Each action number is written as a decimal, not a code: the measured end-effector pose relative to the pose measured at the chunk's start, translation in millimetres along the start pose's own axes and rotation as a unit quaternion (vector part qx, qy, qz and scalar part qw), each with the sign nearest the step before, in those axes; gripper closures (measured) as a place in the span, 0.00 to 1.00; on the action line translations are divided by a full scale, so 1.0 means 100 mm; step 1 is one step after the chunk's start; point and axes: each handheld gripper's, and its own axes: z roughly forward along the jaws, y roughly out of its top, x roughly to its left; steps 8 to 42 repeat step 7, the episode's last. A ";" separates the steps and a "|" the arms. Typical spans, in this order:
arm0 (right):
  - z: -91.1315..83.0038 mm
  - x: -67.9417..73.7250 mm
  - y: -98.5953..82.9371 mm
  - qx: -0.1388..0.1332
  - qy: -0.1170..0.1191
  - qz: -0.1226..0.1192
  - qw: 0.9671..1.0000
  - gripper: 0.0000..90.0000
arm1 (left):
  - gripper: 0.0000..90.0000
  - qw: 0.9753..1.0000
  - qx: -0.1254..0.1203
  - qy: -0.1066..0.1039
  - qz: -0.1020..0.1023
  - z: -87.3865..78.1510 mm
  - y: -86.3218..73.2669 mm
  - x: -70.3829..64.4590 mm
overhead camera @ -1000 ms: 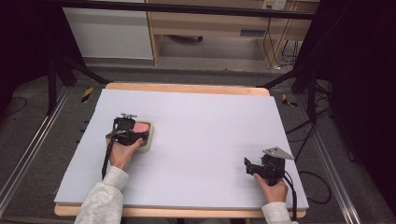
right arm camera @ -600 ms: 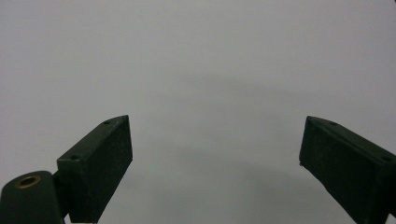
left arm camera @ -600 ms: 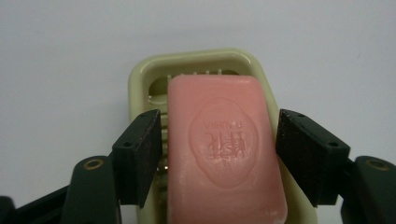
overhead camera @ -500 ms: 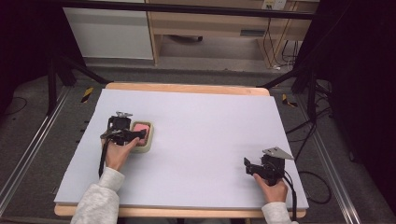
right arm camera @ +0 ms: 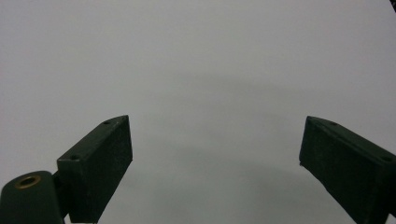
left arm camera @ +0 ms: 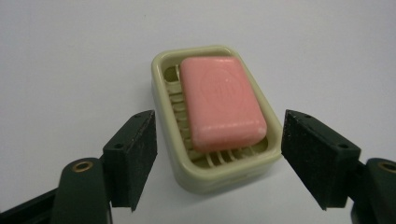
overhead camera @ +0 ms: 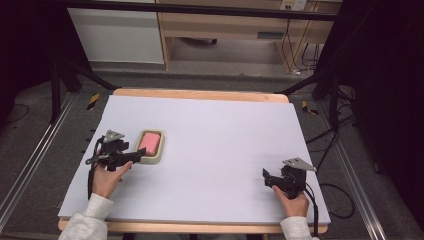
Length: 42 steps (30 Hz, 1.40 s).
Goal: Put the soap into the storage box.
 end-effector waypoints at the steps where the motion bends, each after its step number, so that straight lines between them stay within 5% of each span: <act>1: 0.00 0.00 0.00 -0.001 0.000 0.003 1.000 0.11 | 0.29 1.000 0.000 -0.003 0.002 -0.05 -0.08 0.02; 7: -0.02 -0.02 -0.01 -0.001 -0.003 0.009 1.000 0.11 | 0.29 1.000 0.000 -0.005 0.004 -0.14 -0.27 0.07; 42: -0.02 -0.02 -0.01 -0.001 -0.003 0.009 1.000 0.11 | 0.29 1.000 0.000 -0.005 0.004 -0.14 -0.27 0.07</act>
